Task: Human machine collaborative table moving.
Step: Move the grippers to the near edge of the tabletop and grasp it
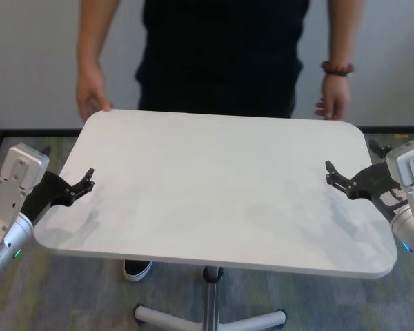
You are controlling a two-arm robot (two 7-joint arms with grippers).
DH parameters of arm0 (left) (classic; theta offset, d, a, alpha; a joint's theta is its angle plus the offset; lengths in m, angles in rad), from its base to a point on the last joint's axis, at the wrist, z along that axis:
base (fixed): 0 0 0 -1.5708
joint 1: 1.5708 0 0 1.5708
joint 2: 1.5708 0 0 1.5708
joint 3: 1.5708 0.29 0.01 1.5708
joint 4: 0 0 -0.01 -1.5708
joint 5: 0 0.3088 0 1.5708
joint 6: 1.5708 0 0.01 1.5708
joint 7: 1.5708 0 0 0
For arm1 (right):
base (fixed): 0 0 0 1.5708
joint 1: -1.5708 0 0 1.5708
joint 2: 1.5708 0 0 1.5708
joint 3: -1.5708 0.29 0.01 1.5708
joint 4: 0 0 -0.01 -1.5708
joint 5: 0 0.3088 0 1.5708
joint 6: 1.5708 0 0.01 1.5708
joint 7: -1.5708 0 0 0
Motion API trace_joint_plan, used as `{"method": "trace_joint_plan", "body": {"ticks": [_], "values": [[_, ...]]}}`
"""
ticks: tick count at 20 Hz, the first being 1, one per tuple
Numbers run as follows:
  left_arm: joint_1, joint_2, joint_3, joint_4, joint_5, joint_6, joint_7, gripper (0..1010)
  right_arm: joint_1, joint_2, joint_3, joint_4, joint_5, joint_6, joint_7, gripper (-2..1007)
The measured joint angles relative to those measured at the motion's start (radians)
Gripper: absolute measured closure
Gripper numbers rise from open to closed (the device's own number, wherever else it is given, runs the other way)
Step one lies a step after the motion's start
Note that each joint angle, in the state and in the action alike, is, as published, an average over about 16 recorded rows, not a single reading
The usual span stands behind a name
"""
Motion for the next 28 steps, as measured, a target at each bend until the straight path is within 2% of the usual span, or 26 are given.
{"method": "trace_joint_plan", "body": {"ticks": [28], "values": [[0.000,0.000,0.000,0.000,0.000,0.000,0.000,9,0.000,0.000,0.000,0.000,0.000,0.000,0.000,0]]}}
